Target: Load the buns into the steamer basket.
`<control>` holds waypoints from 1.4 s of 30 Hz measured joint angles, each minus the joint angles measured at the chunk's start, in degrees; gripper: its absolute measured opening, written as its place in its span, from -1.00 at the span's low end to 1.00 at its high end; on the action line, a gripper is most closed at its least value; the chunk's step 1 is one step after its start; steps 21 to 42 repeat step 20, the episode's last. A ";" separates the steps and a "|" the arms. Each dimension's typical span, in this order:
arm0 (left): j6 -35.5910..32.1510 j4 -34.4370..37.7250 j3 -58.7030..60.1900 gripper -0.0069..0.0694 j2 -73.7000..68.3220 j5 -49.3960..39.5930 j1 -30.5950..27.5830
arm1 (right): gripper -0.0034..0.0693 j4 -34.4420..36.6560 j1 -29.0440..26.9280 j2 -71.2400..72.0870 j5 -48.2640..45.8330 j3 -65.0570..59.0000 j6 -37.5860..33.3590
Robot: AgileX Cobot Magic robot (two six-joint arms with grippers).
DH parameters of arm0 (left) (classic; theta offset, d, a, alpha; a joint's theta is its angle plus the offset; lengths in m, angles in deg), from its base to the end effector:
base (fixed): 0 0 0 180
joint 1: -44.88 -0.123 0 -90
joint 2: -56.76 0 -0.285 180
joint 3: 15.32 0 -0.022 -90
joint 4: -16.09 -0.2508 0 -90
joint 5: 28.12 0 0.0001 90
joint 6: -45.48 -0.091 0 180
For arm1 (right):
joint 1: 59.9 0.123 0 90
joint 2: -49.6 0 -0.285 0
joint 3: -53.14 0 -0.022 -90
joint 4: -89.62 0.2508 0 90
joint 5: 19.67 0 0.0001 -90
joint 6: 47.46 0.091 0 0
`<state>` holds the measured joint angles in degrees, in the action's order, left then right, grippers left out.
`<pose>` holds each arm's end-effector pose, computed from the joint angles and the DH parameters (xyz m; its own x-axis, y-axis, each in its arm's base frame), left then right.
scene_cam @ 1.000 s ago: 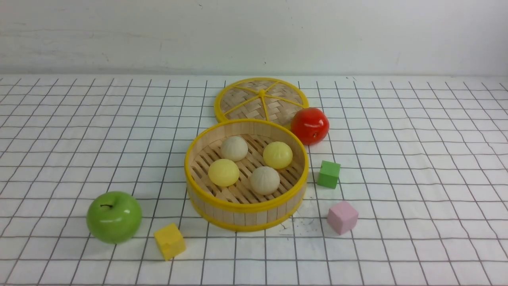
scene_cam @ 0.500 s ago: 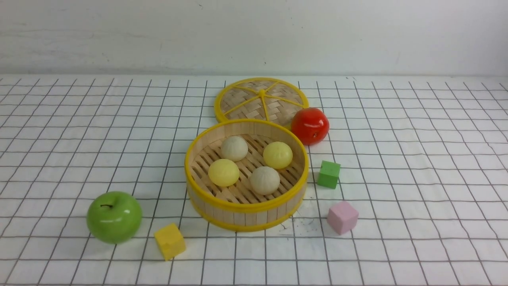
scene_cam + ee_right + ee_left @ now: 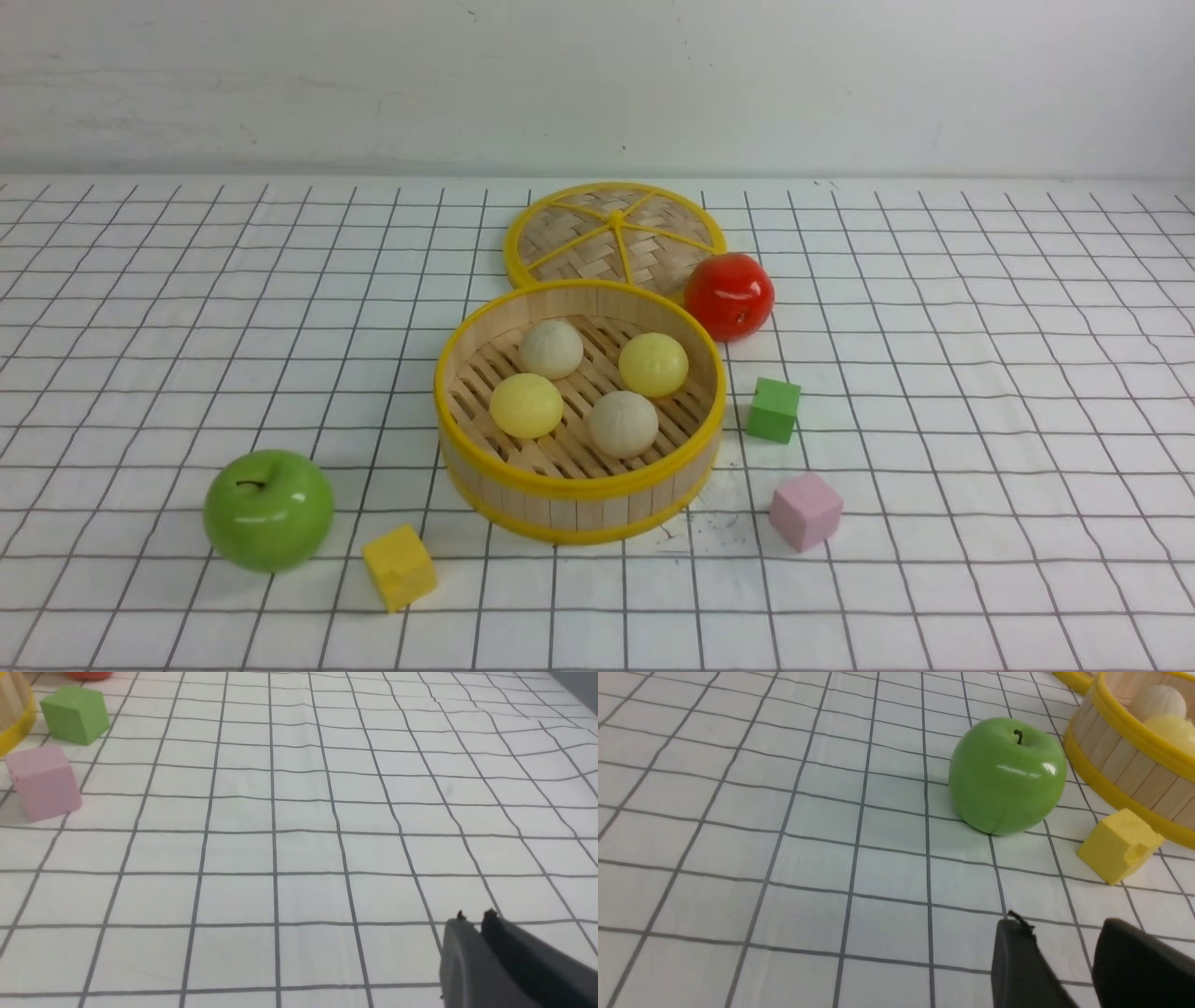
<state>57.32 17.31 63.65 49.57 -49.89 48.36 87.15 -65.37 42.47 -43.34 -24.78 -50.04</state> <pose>0.0524 -0.0039 0.1693 -0.3147 -0.2058 -0.9266 -0.0025 0.9764 -0.2160 0.0509 -0.0065 0.1727 -0.3274 -0.0534 -0.9434 0.0843 0.9928 -0.0855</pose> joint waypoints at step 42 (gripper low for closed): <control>0.00 0.00 0.00 -0.20 0.00 0.00 0.00 | -0.71 0.00 0.00 0.00 0.00 0.00 -0.01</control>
